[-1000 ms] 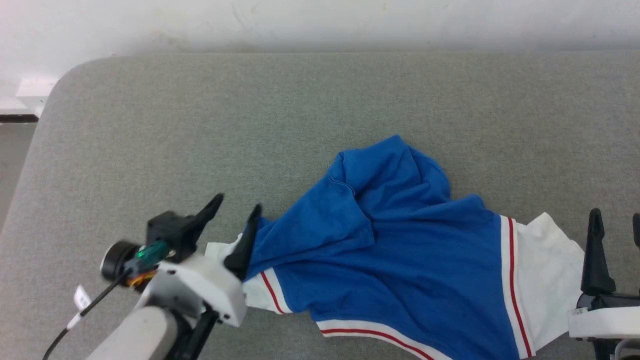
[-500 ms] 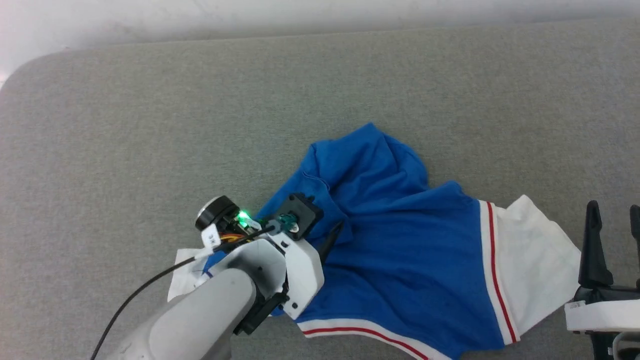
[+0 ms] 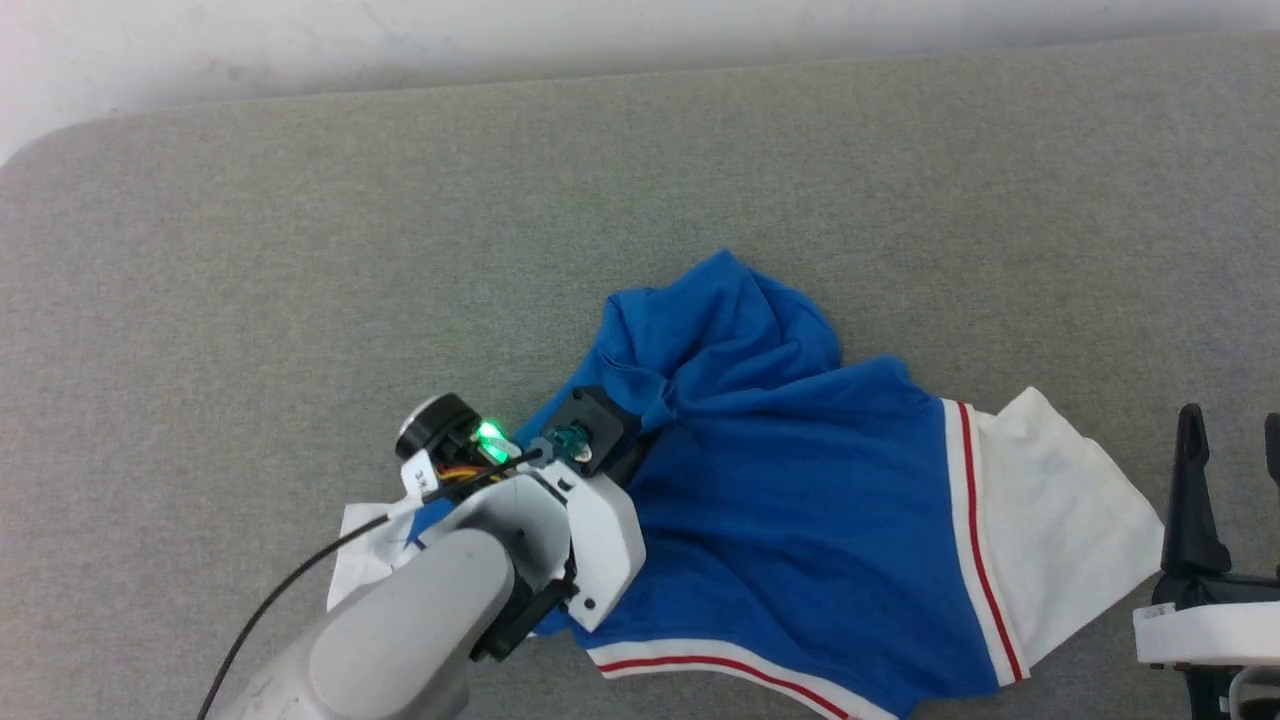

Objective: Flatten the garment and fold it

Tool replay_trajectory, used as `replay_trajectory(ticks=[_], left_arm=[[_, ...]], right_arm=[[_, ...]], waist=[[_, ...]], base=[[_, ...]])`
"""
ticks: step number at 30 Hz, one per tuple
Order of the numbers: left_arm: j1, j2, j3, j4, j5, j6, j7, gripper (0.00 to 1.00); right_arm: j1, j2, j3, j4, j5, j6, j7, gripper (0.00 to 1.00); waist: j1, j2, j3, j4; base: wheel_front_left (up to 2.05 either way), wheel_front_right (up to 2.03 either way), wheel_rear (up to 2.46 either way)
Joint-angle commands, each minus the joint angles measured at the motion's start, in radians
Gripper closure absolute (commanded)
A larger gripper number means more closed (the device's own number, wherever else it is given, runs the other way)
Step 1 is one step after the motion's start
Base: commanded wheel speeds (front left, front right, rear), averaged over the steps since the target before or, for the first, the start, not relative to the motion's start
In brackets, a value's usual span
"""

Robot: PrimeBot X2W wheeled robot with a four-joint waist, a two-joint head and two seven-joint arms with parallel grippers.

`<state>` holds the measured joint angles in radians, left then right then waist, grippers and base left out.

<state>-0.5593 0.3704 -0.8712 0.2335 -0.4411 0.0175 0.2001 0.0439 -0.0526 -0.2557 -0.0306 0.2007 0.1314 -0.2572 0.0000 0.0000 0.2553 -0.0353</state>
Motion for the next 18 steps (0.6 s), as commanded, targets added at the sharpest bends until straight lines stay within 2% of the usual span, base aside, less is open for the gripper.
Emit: replay_trajectory(ticks=[1, 11, 18], left_arm=[[-0.026, -0.002, 0.013, -0.015, -0.006, -0.003, -0.015, 1.00], [-0.169, 0.022, 0.079, -0.121, -0.012, -0.026, -0.028, 1.00], [-0.336, 0.014, 0.141, -0.004, 0.002, -0.057, -0.112, 1.00]], right_arm=[[0.002, 0.002, -0.002, -0.002, -0.002, -0.001, -0.005, 0.00], [-0.001, 0.002, 0.013, -0.017, -0.007, -0.001, -0.005, 0.00], [-0.038, 0.002, 0.032, -0.022, -0.005, -0.001, -0.005, 0.00]], waist=[[0.0000, 0.0000, -0.006, 0.007], [0.0000, 0.0000, 0.034, 0.011], [0.0000, 0.0000, 0.127, -0.032]], base=[[0.00, 0.00, 0.00], [0.00, 0.00, 0.00], [0.00, 0.00, 0.00]])
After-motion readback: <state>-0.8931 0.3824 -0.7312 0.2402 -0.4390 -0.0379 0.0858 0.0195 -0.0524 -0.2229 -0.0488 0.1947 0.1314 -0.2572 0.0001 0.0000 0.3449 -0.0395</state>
